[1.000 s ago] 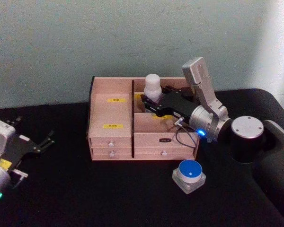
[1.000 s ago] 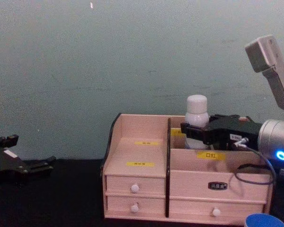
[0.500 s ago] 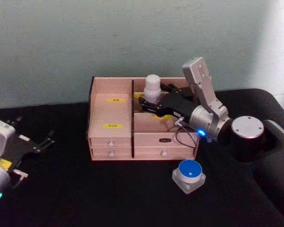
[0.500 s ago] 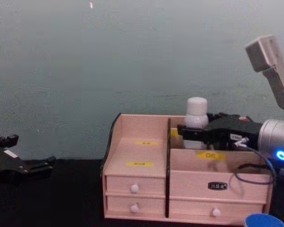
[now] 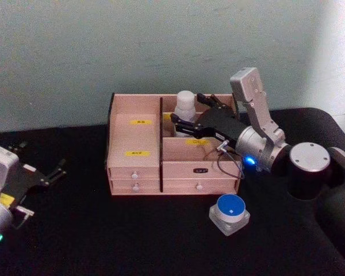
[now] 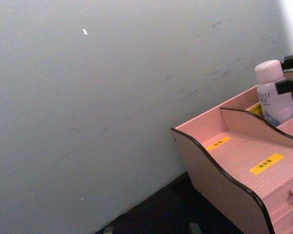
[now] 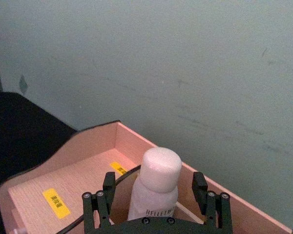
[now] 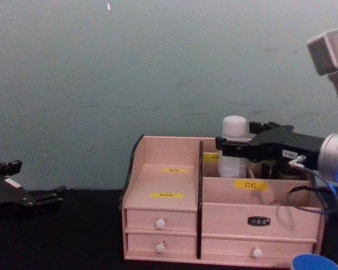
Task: Pick up the facial cleanser and watermelon frost from the table and place them into the tiered storage box.
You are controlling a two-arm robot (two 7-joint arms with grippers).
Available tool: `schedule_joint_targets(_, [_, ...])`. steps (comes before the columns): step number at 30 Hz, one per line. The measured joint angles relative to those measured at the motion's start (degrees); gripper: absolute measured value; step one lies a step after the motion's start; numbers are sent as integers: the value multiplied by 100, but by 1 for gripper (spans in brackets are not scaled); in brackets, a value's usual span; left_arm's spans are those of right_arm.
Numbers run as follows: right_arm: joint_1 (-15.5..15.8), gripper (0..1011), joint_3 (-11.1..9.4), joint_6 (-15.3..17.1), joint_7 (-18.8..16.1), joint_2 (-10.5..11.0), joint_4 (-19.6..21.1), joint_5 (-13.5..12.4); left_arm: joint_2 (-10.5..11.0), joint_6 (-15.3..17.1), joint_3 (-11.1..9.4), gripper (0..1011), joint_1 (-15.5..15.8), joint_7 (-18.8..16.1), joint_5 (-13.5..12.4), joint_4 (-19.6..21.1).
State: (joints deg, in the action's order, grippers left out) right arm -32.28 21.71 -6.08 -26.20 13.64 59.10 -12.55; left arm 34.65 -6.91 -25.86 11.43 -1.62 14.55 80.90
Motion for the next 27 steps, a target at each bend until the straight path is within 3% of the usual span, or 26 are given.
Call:
schedule_joint_targets(13, [967,1000,-258,132,-116,639,1421,-285,0,0,0,1001,0,0,0,1])
schedule_joint_targets(19, [1681,1000,-425,270,-372,1201,2256,-617,0,0,0,1001,0,0,0,0])
schedule_joint_targets(27, [2411,1000,-559,464,-582,1796,2971,-1000,0,0,0,1001,0,0,0,0])
